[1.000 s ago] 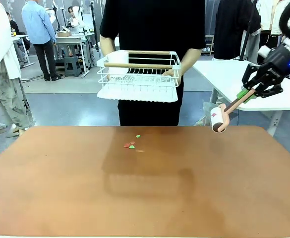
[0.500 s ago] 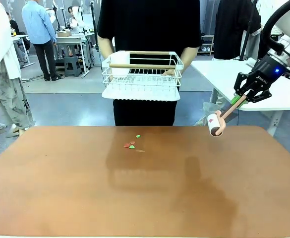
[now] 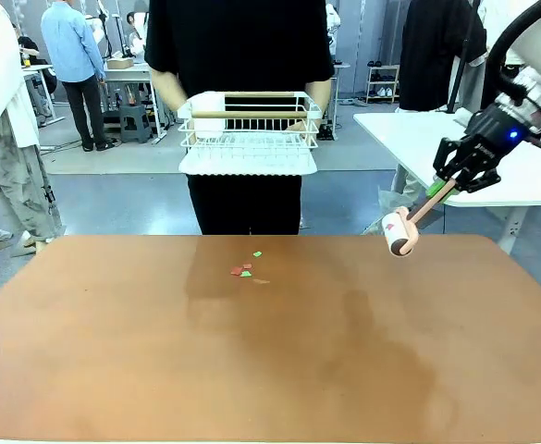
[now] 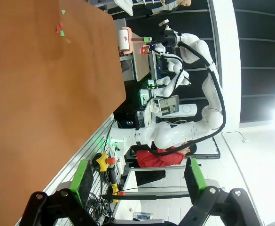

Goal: Clean the table.
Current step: Clean the table with the Lint Roller when the human lifts the Dish drying rack.

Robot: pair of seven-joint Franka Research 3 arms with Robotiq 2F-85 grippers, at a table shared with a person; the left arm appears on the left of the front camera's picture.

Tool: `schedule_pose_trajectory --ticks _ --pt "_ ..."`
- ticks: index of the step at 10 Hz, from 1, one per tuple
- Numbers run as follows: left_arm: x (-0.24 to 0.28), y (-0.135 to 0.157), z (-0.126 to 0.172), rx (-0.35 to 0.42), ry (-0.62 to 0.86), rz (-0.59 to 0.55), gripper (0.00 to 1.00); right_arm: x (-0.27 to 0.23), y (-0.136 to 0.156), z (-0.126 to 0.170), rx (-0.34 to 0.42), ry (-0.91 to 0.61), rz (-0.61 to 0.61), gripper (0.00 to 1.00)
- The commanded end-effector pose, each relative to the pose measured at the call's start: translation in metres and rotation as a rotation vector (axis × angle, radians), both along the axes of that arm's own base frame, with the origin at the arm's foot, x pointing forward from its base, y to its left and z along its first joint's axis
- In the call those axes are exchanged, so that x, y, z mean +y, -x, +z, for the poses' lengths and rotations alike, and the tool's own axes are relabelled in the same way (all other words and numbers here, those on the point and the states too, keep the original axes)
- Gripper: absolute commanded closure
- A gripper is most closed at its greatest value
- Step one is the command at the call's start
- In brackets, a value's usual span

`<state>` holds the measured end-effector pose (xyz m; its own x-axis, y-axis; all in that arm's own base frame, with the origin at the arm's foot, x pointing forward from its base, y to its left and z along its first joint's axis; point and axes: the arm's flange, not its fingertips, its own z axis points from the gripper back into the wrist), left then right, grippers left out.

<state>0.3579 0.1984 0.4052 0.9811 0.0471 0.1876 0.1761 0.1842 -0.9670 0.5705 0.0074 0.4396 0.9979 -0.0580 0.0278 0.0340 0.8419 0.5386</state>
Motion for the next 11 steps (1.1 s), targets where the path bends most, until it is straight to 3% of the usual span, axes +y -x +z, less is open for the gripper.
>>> schedule_pose_trajectory --ticks 1,2,5,7,9,11 --pt "0.002 0.002 0.000 -0.003 0.002 0.000 0.00 0.011 -0.043 -0.017 -0.036 -0.065 0.091 0.78" --pt "0.002 0.002 0.000 -0.003 0.002 0.000 0.00 0.015 -0.056 -0.026 -0.034 -0.072 0.086 0.78" --pt "0.002 0.002 0.000 -0.003 0.002 0.000 0.00 0.010 -0.088 -0.048 0.092 -0.141 0.047 0.78" --pt "0.002 0.002 0.000 -0.003 0.002 0.000 0.00 0.007 -0.097 -0.057 0.070 -0.151 0.034 0.78" --pt "0.002 0.002 0.000 -0.003 0.002 0.000 0.00 0.005 -0.091 -0.062 0.108 -0.141 0.031 0.78" --pt "0.002 0.002 0.000 -0.003 0.002 0.000 0.00 -0.001 -0.092 -0.066 0.065 -0.128 0.052 0.78"
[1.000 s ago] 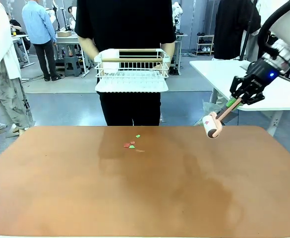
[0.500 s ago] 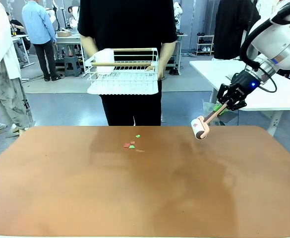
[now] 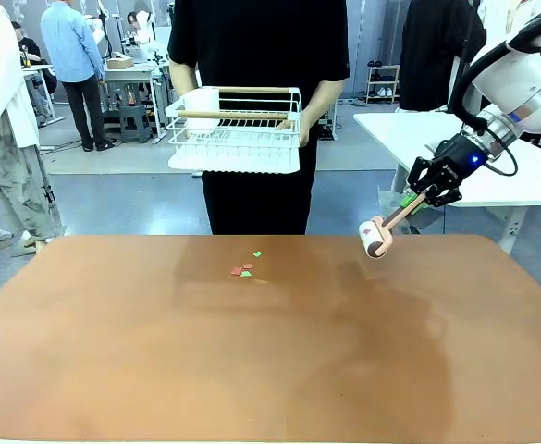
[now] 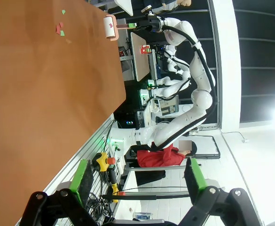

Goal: Clean the table.
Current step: Clean the table with the Lint Roller when the human lifts the Dish drying rack.

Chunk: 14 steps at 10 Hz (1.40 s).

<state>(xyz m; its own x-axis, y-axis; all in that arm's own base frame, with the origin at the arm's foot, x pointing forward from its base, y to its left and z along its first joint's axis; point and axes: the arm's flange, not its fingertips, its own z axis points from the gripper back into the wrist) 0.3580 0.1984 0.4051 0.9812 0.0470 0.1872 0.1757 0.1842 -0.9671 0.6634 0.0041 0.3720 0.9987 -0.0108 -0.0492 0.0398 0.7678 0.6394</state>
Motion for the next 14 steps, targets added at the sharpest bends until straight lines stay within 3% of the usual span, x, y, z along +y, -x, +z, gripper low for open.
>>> schedule_pose_trajectory --ticks 1,4,5,7,11,14 --pt "0.002 0.002 0.001 -0.003 0.002 0.000 0.00 0.002 0.001 0.002 -0.008 0.000 0.005 0.78" --pt "0.002 0.002 0.001 -0.003 0.002 0.000 0.00 -0.001 0.000 0.000 0.000 0.000 -0.001 0.78" --pt "0.002 0.002 0.001 -0.003 0.002 0.000 0.00 0.008 -0.002 -0.013 -0.053 0.019 0.014 0.78" --pt "0.002 0.002 0.001 -0.003 0.002 0.000 0.00 0.027 -0.007 -0.038 -0.067 0.010 0.000 0.78" --pt "0.002 0.002 0.001 -0.003 0.002 0.000 0.00 0.063 -0.007 -0.083 -0.027 0.007 -0.010 0.78" --pt "0.002 0.002 0.001 -0.003 0.002 0.000 0.00 0.098 -0.006 -0.099 0.021 0.034 -0.006 0.78"
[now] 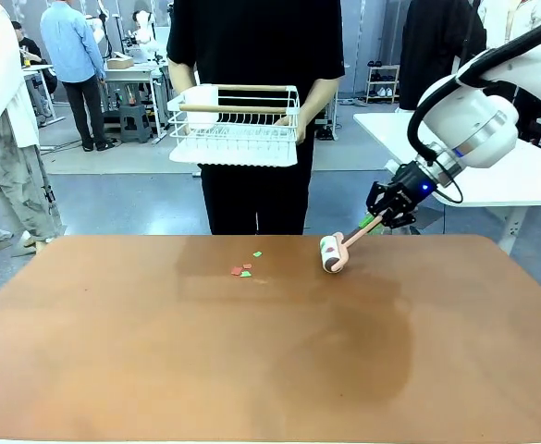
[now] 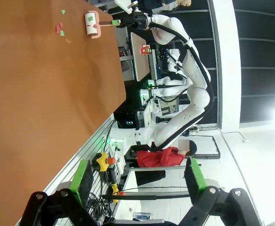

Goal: Clean the table.
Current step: Clean the table with the Lint Roller when the human lifts the Dish drying rack.

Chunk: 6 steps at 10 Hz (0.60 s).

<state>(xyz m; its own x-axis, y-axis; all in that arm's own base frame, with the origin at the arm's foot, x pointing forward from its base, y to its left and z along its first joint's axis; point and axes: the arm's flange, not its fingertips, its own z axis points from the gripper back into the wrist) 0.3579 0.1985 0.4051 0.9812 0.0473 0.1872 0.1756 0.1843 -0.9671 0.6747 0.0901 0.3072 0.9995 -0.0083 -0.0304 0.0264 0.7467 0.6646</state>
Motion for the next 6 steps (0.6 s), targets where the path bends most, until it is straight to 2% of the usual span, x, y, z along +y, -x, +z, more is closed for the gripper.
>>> schedule_pose_trajectory --ticks 1,6 --pt "0.002 0.002 0.001 -0.003 0.002 0.000 0.00 0.020 0.002 -0.038 0.059 0.060 -0.009 0.78" --pt "0.002 0.002 0.001 -0.003 0.002 0.000 0.00 0.078 -0.001 -0.061 0.104 0.068 0.037 0.78"
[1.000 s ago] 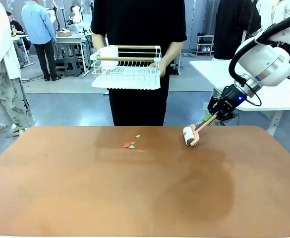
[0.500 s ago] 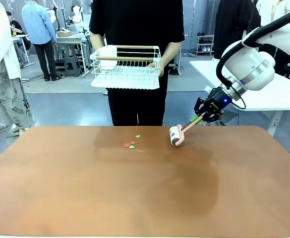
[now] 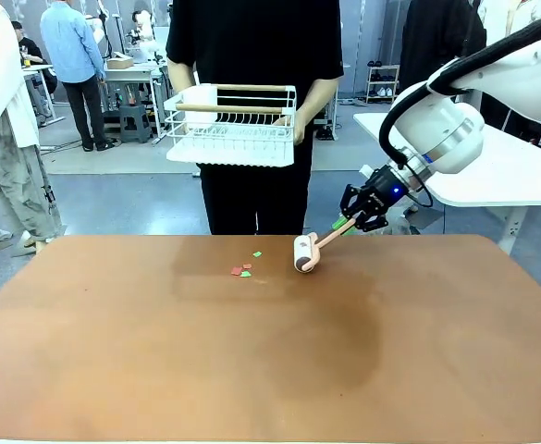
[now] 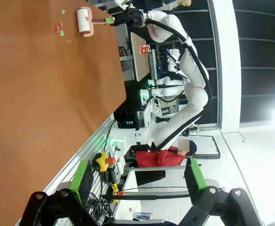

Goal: Clean the table.
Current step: Clean the table with the Lint Roller when the human lifts the Dish drying rack.

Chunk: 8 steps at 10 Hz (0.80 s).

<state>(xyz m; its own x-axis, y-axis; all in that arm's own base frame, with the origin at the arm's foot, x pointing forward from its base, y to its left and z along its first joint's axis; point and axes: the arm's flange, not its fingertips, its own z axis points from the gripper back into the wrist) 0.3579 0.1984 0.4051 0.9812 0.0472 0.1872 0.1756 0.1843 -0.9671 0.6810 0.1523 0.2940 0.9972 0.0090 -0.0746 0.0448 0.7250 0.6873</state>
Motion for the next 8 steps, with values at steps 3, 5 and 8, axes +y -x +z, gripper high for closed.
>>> schedule_pose_trajectory --ticks 3,5,8 --pt "0.002 0.002 0.001 -0.003 0.002 0.000 0.00 0.051 0.000 -0.062 0.120 0.112 0.083 0.78" --pt "0.002 0.002 0.001 -0.003 0.002 0.000 0.00 0.072 -0.004 -0.078 0.173 0.110 0.116 0.78" --pt "0.002 0.002 0.001 -0.003 0.002 0.000 0.00 0.095 -0.011 -0.098 0.271 0.071 0.148 0.78"
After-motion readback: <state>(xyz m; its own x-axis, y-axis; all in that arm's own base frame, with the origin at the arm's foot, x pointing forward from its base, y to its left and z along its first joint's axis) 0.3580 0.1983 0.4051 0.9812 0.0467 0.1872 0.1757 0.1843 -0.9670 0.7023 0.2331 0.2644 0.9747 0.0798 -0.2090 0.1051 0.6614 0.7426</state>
